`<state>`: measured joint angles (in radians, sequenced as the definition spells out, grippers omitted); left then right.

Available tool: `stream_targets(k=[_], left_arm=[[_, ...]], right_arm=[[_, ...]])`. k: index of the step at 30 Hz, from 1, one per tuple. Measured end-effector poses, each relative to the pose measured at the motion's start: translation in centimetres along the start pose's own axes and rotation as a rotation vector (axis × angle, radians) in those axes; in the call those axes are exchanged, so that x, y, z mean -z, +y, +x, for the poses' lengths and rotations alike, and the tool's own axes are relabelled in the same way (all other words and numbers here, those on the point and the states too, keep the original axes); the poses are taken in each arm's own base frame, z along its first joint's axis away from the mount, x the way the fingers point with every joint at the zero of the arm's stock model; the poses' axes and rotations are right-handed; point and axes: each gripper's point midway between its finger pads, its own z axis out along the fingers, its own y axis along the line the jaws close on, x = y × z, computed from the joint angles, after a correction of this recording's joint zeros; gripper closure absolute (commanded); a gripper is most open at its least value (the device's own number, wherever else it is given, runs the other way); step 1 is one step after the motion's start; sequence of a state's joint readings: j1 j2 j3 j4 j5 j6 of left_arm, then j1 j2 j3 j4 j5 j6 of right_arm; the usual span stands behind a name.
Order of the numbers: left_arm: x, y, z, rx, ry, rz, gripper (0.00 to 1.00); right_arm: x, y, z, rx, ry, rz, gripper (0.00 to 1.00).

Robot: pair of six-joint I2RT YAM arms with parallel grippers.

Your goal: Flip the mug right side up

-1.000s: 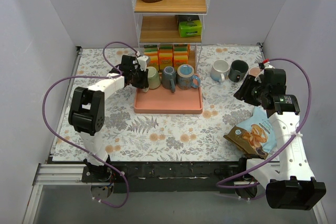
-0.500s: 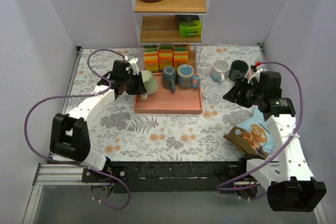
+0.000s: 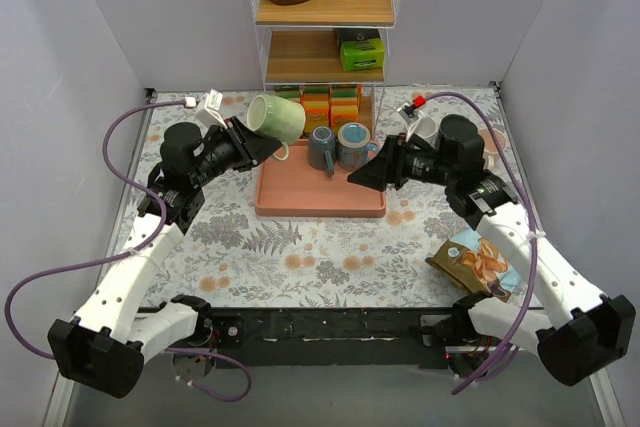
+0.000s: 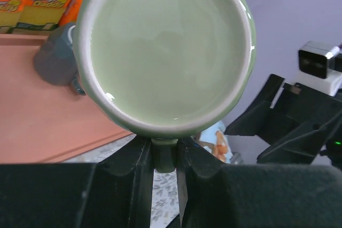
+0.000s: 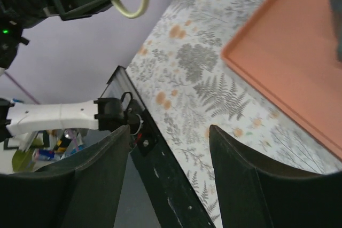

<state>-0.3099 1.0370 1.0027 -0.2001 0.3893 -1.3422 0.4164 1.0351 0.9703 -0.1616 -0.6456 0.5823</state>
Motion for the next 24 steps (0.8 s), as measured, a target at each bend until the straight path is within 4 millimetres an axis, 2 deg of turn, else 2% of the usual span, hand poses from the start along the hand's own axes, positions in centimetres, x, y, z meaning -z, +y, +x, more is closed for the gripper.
stream_targets(k=[4, 8, 14, 20, 23, 24], left_arm=[[0.6, -2.5, -0.9, 0.052, -0.023, 0.093, 1.00], [0.8, -4.8, -1.3, 0.093, -0.019, 0.199, 1.00], [2.0, -8.1, -1.8, 0.102, -0.031, 0.376, 1.00], [3.4, -10.7, -2.6, 0.075, -0.054, 0.501, 1.00], [3.8, -11.2, -3.1, 0.072, -0.074, 0.529, 1.00], [3.8, -11.3, -3.2, 0.072, -0.079, 0.535, 1.00]], right_arm=[[-3.2, 3.9, -0.8, 0.044, 0.026, -0.140, 0.32], [-5.5, 6.5, -2.1, 0.060, 0.009, -0.239, 0.32], [-8.2, 9.1, -4.7, 0.058, -0.018, -0.315, 0.32], [-9.7, 10.6, -5.8, 0.053, -0.035, -0.349, 0.33], [-10.2, 11.7, -6.3, 0.065, -0.043, -0.379, 0.37], [-10.3, 12.0, -6.3, 0.068, -0.044, -0.388, 0.43]])
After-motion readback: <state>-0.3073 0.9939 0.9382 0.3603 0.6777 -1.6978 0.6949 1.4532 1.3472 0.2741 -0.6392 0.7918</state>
